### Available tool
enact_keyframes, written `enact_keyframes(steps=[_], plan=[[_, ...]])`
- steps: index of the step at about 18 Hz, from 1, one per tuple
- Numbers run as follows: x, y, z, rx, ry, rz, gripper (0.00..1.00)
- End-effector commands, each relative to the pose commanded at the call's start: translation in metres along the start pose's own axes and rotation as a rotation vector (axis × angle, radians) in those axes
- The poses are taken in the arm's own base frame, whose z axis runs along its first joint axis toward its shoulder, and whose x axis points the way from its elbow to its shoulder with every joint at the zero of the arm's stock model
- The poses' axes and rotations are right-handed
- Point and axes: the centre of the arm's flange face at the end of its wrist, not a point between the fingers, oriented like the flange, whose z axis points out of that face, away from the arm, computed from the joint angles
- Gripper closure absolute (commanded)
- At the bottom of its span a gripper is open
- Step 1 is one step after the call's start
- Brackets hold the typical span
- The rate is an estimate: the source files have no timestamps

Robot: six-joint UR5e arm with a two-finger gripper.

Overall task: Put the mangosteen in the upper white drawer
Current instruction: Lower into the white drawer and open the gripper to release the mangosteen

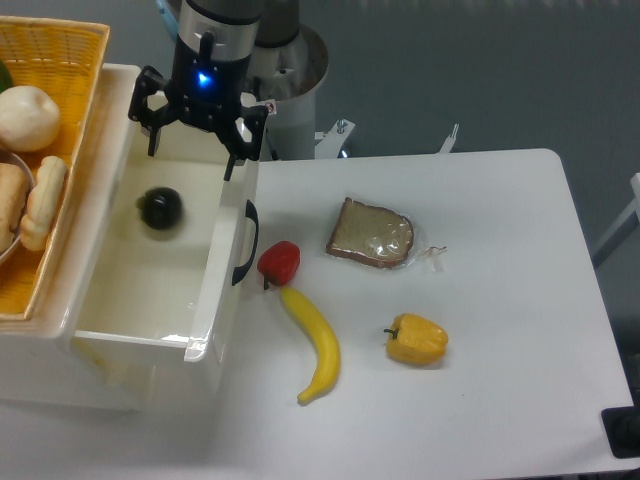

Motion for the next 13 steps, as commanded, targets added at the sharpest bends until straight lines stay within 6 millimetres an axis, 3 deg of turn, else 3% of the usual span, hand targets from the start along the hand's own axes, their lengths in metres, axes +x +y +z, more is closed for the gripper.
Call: enact_keyframes(steps=[5, 13], plan=[[-0.048, -0.001, 0.016, -0.093, -0.097, -0.018, 0.0], [-0.092, 0.012, 0.021, -0.211, -0.201, 0.087, 0.0]])
